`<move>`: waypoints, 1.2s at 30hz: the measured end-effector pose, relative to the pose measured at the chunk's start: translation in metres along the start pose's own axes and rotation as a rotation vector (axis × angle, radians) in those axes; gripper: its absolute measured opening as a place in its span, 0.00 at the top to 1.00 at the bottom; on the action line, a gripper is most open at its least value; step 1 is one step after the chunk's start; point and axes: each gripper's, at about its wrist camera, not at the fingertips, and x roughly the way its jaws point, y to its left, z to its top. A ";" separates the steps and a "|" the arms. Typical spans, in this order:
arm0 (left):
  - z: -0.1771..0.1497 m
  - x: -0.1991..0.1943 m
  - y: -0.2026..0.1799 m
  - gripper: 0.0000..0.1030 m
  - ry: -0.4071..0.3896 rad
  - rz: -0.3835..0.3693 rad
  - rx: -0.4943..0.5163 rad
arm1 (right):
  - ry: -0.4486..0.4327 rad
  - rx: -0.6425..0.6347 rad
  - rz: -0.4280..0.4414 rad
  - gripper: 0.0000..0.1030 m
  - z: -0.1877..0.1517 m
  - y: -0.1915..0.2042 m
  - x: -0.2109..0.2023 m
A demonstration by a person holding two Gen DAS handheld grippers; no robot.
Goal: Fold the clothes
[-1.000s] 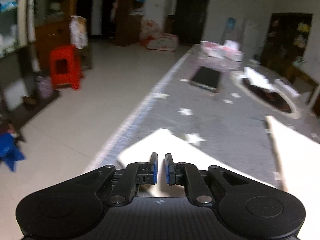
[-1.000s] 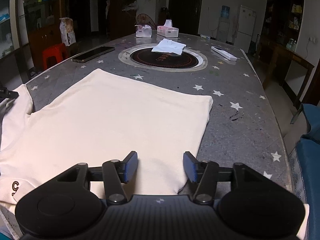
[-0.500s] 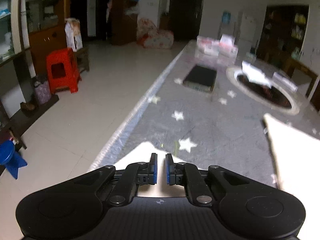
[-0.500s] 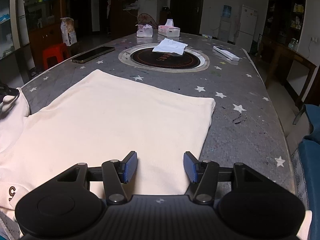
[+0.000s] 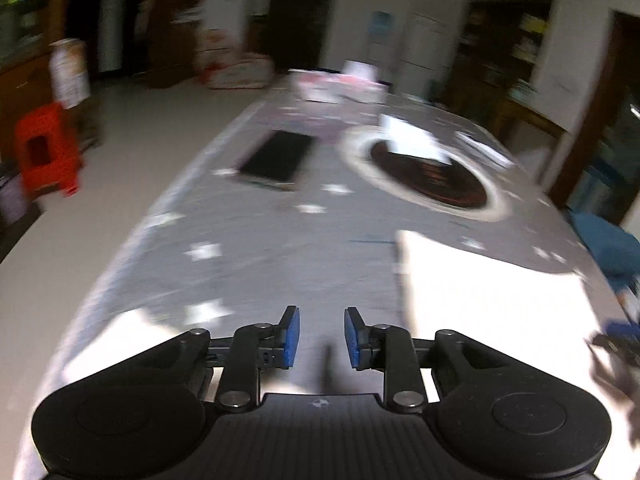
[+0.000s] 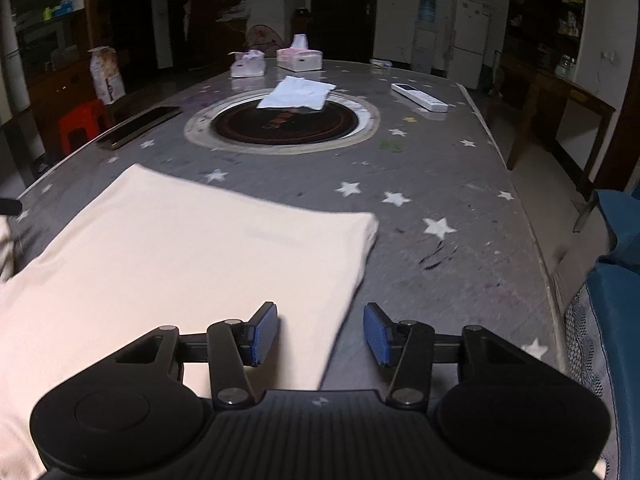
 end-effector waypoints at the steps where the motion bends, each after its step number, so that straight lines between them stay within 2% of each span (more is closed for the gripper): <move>1: 0.003 0.006 -0.010 0.73 0.007 -0.013 0.021 | 0.004 0.010 0.003 0.59 0.003 -0.003 0.004; 5: 0.014 0.032 -0.035 0.74 0.033 -0.037 0.084 | 0.020 0.050 0.017 0.70 0.012 -0.014 0.020; 7: 0.019 0.044 -0.043 0.74 0.044 -0.053 0.106 | 0.026 0.065 0.025 0.73 0.017 -0.019 0.027; 9: 0.023 0.056 -0.050 0.74 0.060 -0.078 0.129 | 0.029 0.067 0.035 0.83 0.022 -0.020 0.033; 10: 0.024 0.062 -0.053 0.76 0.068 -0.091 0.140 | 0.030 0.063 0.038 0.86 0.024 -0.020 0.035; 11: 0.025 0.068 -0.055 0.83 0.079 -0.103 0.150 | 0.030 0.051 0.034 0.90 0.027 -0.019 0.038; 14: 0.028 0.082 -0.059 0.88 0.094 -0.112 0.188 | 0.031 0.012 0.021 0.95 0.035 -0.016 0.046; 23: 0.042 0.114 -0.055 0.88 0.056 -0.058 0.230 | 0.023 -0.078 -0.029 0.96 0.060 -0.007 0.075; 27: 0.043 0.103 -0.049 0.86 0.055 -0.071 0.195 | 0.017 -0.087 -0.023 0.91 0.064 -0.008 0.071; 33: 0.016 0.051 -0.050 0.87 0.028 -0.165 0.179 | -0.005 -0.129 0.042 0.87 0.044 0.006 0.034; 36: -0.004 0.024 -0.052 0.87 0.018 -0.242 0.149 | -0.012 -0.164 0.087 0.85 0.028 0.019 0.013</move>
